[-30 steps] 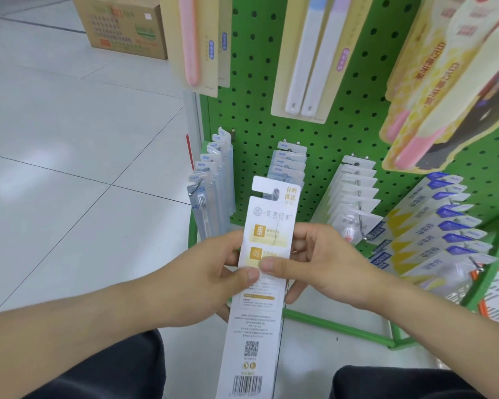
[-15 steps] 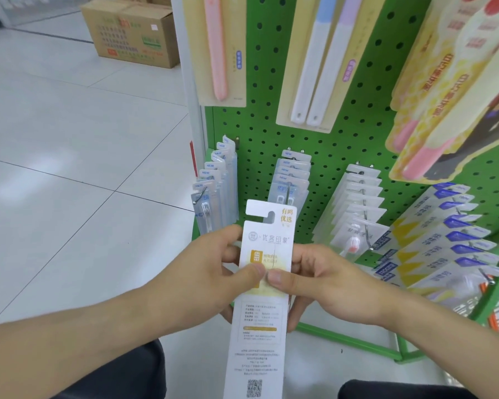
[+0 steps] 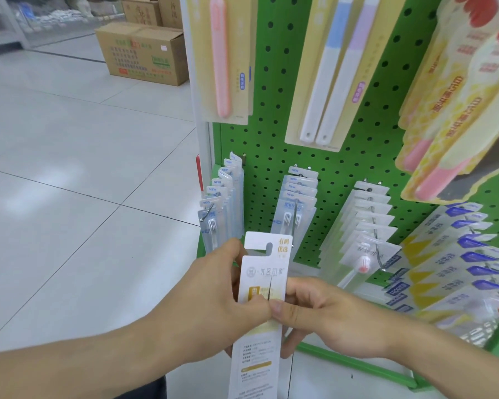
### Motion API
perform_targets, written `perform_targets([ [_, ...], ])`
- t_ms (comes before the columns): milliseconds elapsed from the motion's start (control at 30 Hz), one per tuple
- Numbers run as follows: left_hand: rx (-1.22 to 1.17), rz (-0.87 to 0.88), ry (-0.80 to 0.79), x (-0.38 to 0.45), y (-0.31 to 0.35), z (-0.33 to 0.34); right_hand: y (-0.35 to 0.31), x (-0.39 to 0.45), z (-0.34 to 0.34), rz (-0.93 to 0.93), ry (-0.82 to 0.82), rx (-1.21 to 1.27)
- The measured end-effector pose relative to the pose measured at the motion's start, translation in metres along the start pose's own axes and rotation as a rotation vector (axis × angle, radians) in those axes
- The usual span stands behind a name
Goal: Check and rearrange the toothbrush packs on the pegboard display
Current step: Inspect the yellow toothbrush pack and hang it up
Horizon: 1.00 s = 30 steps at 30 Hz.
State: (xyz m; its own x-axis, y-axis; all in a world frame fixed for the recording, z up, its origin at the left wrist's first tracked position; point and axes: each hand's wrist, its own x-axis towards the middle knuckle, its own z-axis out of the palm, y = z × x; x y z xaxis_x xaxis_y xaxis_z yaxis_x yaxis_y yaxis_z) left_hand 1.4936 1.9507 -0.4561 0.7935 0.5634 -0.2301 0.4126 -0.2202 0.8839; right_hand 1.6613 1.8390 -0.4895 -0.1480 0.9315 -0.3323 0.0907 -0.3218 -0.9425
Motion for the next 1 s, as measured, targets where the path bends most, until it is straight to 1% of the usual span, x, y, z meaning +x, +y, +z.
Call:
perform_targets([
  [100, 0.076, 0.023, 0.026, 0.000, -0.003, -0.001, -0.002, 0.001, 0.002, 0.005, 0.048, 0.004],
  [200, 0.149, 0.038, 0.023, 0.001, -0.006, -0.001, -0.005, 0.002, 0.001, -0.058, 0.190, 0.022],
  [300, 0.163, 0.035, -0.013, -0.001, -0.006, 0.001, -0.011, 0.003, -0.001, -0.145, 0.345, 0.051],
  [367, 0.157, 0.043, -0.015, -0.001, -0.006, 0.002, -0.014, 0.002, -0.002, -0.165, 0.402, 0.065],
  [600, 0.166, 0.107, -0.040, 0.000, -0.009, 0.004, -0.018, 0.002, 0.005, -0.162, 0.519, -0.033],
  [700, 0.138, 0.133, -0.047, 0.001, -0.012, 0.002, -0.017, -0.001, 0.004, -0.163, 0.559, -0.032],
  [1000, -0.195, 0.192, -0.059, 0.001, -0.008, 0.007, -0.017, -0.022, 0.014, -0.200, 0.527, -0.194],
])
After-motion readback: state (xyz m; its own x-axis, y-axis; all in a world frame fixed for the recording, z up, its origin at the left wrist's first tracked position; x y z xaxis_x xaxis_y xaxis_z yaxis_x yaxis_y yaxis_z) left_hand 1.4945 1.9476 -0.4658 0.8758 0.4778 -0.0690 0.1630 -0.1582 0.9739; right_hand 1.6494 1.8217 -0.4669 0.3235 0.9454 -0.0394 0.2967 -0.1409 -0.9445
